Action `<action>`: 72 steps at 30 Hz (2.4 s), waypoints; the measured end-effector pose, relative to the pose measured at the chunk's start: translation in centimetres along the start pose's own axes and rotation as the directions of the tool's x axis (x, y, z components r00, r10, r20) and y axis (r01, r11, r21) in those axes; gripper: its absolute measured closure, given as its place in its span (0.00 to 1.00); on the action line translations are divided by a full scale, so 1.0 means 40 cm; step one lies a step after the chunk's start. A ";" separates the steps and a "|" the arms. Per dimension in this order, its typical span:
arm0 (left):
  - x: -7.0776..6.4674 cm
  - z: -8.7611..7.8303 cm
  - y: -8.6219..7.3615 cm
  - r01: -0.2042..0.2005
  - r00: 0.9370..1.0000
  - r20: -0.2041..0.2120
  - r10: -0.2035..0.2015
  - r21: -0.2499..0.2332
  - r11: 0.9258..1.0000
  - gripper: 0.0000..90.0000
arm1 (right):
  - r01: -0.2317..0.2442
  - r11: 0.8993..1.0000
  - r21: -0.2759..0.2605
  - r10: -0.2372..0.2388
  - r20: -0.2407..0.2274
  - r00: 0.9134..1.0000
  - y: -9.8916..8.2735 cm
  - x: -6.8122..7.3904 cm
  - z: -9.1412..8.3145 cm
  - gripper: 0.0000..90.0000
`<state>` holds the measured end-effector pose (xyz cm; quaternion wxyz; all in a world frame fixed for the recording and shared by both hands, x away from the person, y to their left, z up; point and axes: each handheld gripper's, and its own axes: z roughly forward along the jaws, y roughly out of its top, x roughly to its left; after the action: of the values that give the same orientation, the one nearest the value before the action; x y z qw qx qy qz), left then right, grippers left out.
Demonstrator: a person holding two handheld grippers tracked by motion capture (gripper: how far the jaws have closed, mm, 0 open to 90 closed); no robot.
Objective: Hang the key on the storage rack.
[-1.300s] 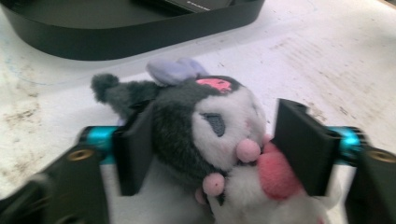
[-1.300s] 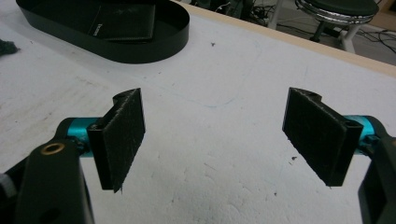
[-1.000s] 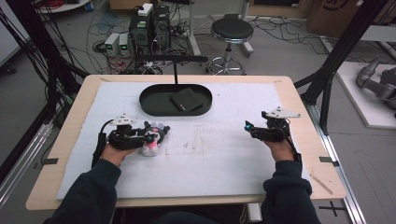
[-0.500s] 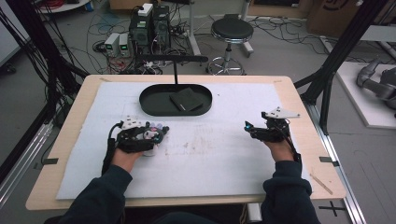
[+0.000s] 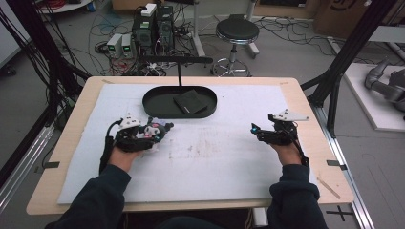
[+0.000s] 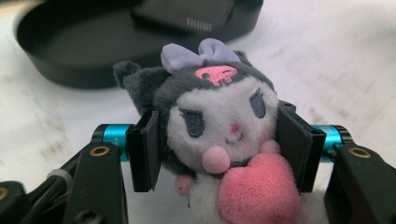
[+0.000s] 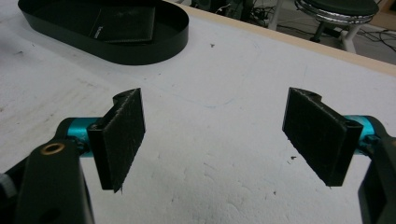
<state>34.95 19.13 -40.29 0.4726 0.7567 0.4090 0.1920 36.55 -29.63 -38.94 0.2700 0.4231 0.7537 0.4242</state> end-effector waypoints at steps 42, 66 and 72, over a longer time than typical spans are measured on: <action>0.275 0.066 0.364 0.170 0.979 -0.072 -0.191 -0.234 0.957 0.45 | -0.031 0.999 -0.042 0.030 -0.022 0.999 0.000 -0.015 -0.013 0.24; 0.253 0.190 0.218 0.101 0.958 -0.268 -0.104 -0.024 0.995 0.38 | -0.033 0.999 -0.038 0.032 -0.024 0.999 -0.007 -0.018 -0.016 0.24; 0.236 0.184 0.205 0.096 0.972 -0.212 -0.103 -0.040 0.995 0.31 | -0.035 0.999 -0.036 0.034 -0.026 0.999 -0.008 -0.018 -0.016 0.24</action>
<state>49.11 20.77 -37.58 0.4460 0.7033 0.4919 0.2541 36.28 -30.62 -38.85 0.2608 0.4258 0.7416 0.4479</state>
